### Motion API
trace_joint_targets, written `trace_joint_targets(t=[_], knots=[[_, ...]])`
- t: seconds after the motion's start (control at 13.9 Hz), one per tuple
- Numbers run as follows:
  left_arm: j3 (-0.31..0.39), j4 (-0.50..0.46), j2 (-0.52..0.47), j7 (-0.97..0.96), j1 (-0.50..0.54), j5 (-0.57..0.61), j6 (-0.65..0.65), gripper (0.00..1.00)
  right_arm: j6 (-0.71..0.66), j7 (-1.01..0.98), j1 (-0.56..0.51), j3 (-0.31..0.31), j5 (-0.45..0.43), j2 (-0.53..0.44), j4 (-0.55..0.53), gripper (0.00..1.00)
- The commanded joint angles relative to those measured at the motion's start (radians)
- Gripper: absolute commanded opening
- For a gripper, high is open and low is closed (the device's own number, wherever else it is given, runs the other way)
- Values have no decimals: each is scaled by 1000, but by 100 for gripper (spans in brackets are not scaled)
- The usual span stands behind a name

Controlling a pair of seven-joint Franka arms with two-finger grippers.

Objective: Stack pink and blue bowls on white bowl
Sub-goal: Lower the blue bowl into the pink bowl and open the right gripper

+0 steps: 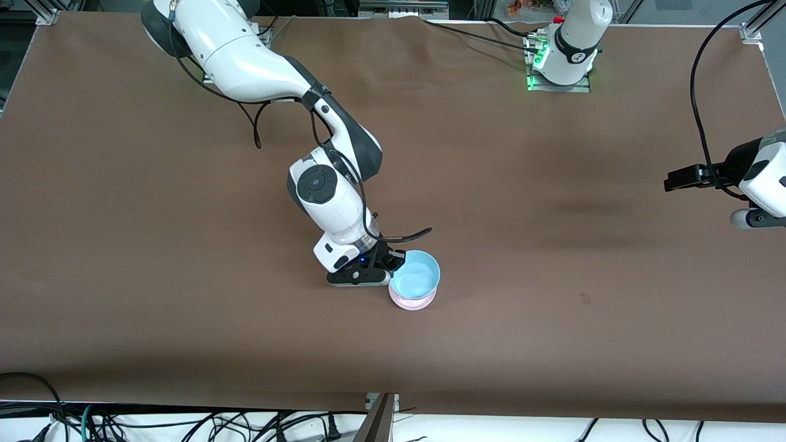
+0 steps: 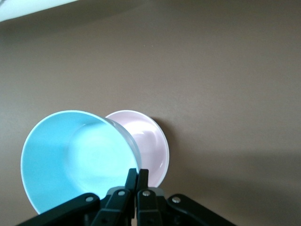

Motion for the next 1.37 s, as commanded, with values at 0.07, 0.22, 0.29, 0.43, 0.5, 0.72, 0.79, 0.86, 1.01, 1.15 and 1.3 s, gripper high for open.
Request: trace_joint_targets(t=[0.07,0.22,0.29,0.43,0.5,0.72,0.79,0.86,1.01,1.15,1.3], knots=[[-2,-19,-24,2,-2,25,-2,100,41,14,12,-5,-12,60,46,0],[-2,-19,-24,2,-2,25,-2,100,44,12,12,-7,-12,70,46,0],[-2,-19,-24,2,-2,25,-2,100,48,11,12,-8,-12,72,46,0],[-2,-19,-24,2,-2,25,-2,100,59,11,12,-8,-12,78,46,0],[-2,-19,-24,0,-3,25,-2,100,68,11,14,-8,-12,83,46,0],[-2,-19,-24,2,-3,25,-2,100,87,11,14,-10,-13,100,46,0],[-2,-19,-24,2,-3,25,-2,100,90,9,14,-10,-13,101,46,0],[-2,-19,-24,0,-3,25,-1,100,91,9,14,-10,-13,107,46,0],[-2,-19,-24,2,-3,25,-2,100,98,9,15,-10,-15,115,46,0],[-2,-19,-24,2,-3,25,-2,100,98,8,15,-10,-15,118,46,0],[-2,-19,-24,0,-3,25,-2,100,99,6,15,-10,-15,119,46,0]])
